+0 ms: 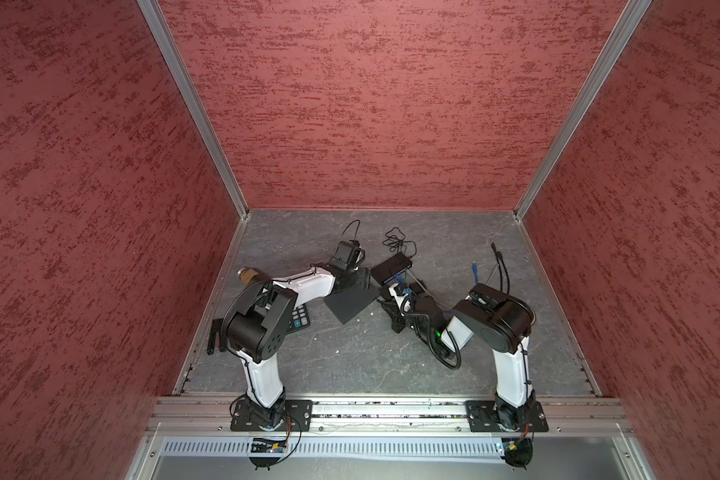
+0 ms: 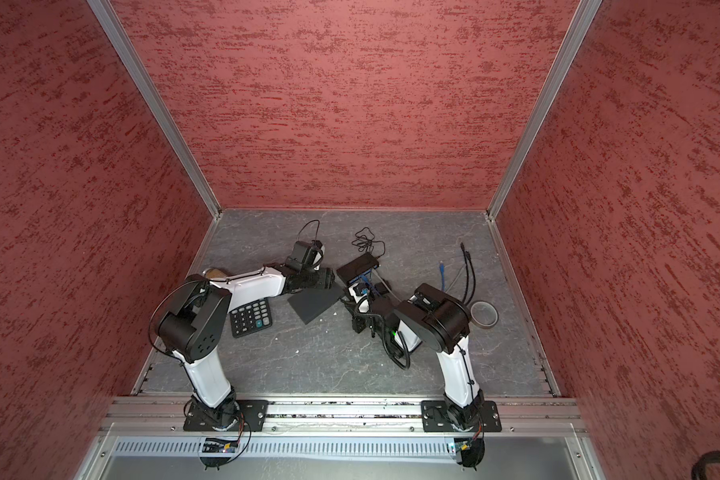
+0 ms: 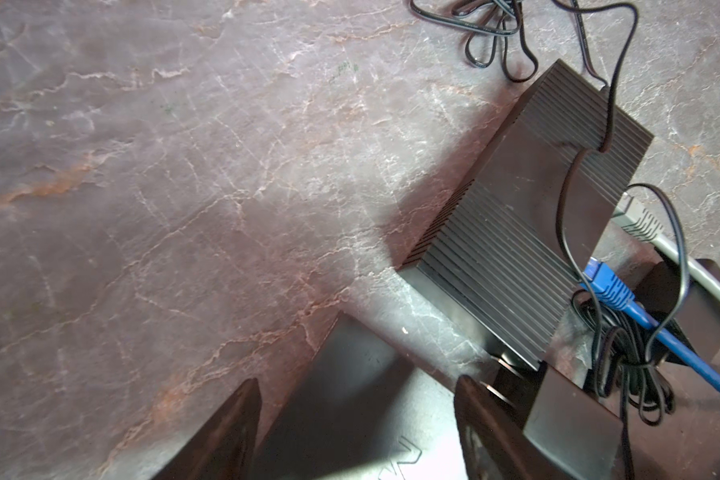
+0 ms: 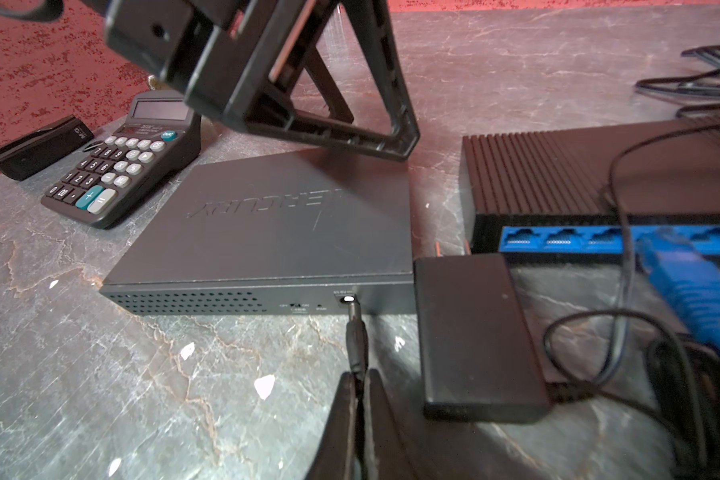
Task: Insert the plug into the switch port
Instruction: 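Move the barrel plug with the right gripper to the switch box's round port, then push the barrel plug into the port while the left gripper steadies the box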
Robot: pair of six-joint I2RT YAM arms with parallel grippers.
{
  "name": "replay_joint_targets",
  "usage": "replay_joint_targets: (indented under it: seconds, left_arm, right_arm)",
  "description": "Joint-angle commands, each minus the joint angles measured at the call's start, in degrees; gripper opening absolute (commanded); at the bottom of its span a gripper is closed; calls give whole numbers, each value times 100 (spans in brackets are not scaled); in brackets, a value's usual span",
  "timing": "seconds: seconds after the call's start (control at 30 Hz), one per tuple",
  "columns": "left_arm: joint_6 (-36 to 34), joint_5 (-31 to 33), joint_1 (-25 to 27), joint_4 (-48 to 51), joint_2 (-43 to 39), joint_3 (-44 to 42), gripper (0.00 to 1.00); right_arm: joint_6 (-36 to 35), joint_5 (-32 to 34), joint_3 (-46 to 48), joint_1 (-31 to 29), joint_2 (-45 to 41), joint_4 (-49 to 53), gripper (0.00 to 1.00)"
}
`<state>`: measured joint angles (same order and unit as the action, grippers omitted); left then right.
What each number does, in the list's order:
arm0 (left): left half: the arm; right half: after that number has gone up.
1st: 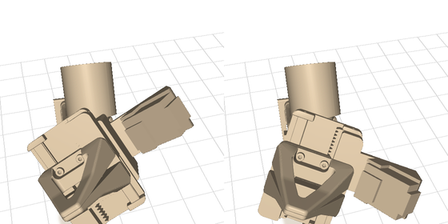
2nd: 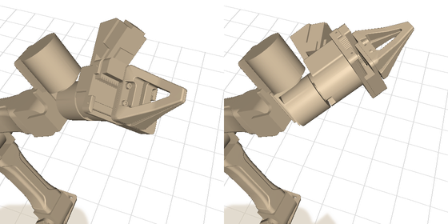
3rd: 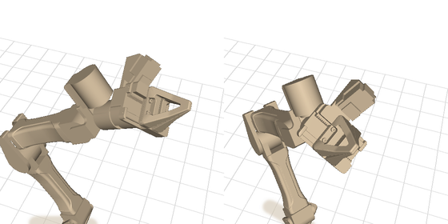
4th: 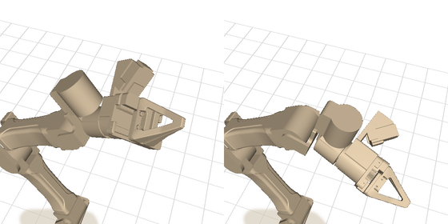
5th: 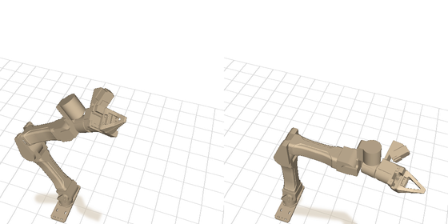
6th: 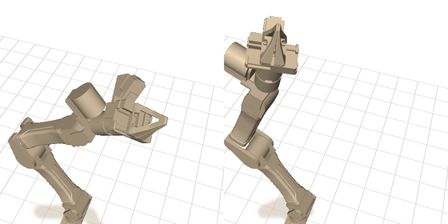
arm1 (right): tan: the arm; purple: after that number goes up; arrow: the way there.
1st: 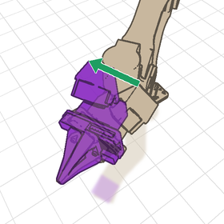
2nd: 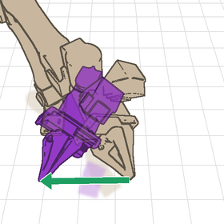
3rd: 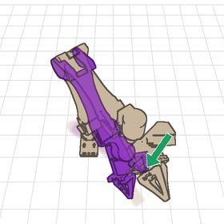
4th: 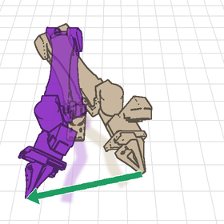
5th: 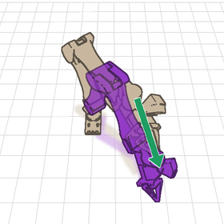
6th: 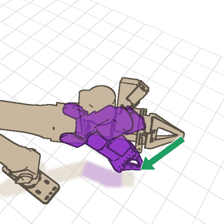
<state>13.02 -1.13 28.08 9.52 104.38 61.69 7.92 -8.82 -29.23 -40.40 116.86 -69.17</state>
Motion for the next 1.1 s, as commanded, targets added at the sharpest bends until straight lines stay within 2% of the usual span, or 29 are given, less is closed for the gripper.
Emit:
replay_joint_targets:
  seconds: [0.0, 0.77, 1.07]
  left_arm:
    - [-56, -5, -15, -220, 170, -109, 75]
    - [32, -221, 242, -278, 509, -333, 74]
    - [-26, -173, 381, -223, 576, -347, 74]
  right_arm:
    - [7, -53, -39, 15, 98, -255, 5]
    - [-202, -83, -238, -20, 379, -583, 6]
    - [-335, -129, -487, -67, 442, -196, 6]
